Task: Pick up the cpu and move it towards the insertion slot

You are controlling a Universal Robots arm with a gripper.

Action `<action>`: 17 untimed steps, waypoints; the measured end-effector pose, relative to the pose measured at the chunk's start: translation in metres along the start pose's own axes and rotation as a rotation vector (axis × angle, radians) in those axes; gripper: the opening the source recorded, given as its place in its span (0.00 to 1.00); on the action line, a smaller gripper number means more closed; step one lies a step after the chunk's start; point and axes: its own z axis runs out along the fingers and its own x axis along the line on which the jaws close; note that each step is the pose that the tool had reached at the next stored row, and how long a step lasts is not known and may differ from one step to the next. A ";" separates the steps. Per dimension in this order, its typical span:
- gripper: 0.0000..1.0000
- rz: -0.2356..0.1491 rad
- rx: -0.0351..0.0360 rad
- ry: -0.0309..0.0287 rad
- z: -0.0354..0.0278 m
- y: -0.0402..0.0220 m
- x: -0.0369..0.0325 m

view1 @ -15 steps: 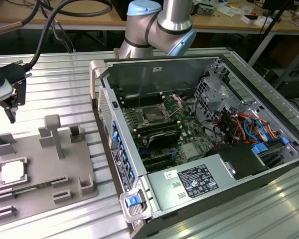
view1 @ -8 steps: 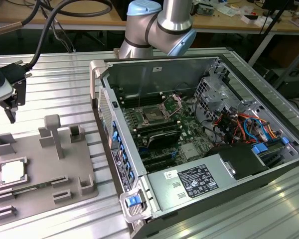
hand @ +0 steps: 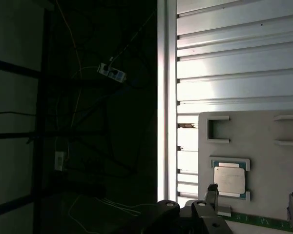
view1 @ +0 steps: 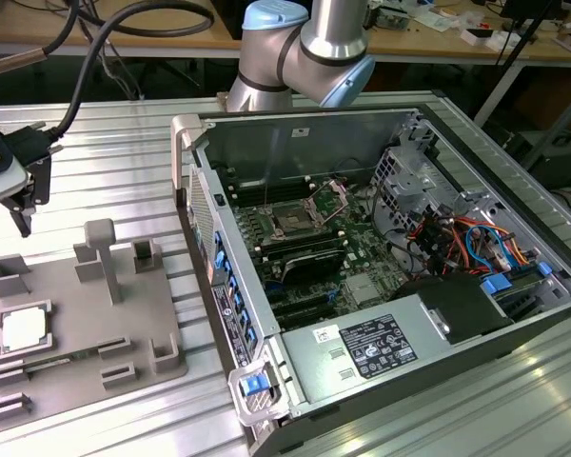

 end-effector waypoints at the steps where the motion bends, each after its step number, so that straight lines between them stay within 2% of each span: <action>1: 0.60 0.000 -0.0004 0.0002 0.0019 -0.0001 0.0000; 11: 0.60 0.000 -0.0007 0.0002 0.0231 -0.0012 -0.0002; 17: 0.62 0.000 -0.0009 0.0002 0.0240 -0.0014 -0.0001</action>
